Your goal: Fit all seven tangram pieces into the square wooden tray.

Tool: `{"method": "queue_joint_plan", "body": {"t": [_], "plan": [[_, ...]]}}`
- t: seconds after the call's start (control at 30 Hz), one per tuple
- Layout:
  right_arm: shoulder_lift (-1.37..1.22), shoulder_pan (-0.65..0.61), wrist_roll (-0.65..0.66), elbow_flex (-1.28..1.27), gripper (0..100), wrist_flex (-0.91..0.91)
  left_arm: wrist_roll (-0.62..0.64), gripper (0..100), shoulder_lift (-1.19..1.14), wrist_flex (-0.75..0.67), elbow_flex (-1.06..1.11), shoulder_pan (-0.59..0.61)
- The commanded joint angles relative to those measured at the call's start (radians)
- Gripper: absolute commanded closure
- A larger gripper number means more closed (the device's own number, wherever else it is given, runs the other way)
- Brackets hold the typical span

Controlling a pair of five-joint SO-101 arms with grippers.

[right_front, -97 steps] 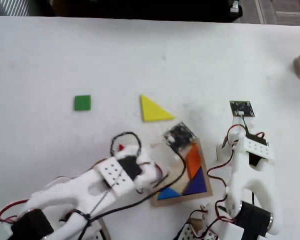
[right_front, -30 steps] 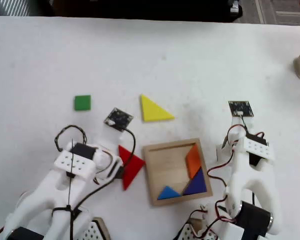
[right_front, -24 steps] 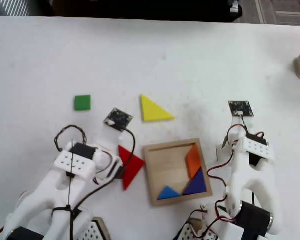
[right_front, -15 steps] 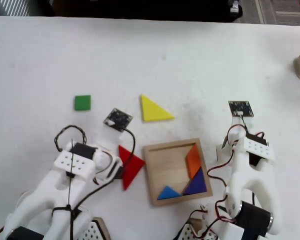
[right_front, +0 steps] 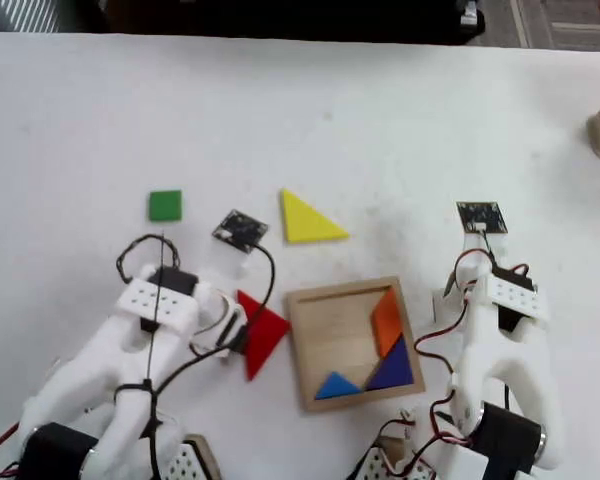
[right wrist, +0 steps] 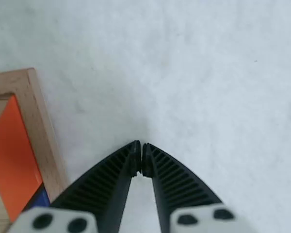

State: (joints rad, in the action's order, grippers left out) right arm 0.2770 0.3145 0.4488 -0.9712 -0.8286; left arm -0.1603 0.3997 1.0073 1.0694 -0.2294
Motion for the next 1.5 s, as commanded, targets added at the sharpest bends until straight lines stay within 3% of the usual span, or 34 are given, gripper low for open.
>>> {"method": "queue_joint_plan", "body": {"t": [0.0, 0.8, 1.0, 1.47], "plan": [[0.036, 0.001, 0.003, 0.000, 98.1, 0.008, 0.018, 76, 0.022, -0.014, 0.035, 0.107], [0.036, 0.001, 0.003, 0.002, 98.1, 0.008, 0.018, 76, 0.024, -0.051, 0.048, -0.031], [0.036, 0.001, 0.005, 0.002, 98.1, 0.008, 0.015, 89, 0.028, -0.057, 0.052, -0.048], [0.036, 0.001, 0.006, 0.002, 98.1, 0.008, 0.015, 86, 0.031, -0.057, 0.052, -0.050]]}}
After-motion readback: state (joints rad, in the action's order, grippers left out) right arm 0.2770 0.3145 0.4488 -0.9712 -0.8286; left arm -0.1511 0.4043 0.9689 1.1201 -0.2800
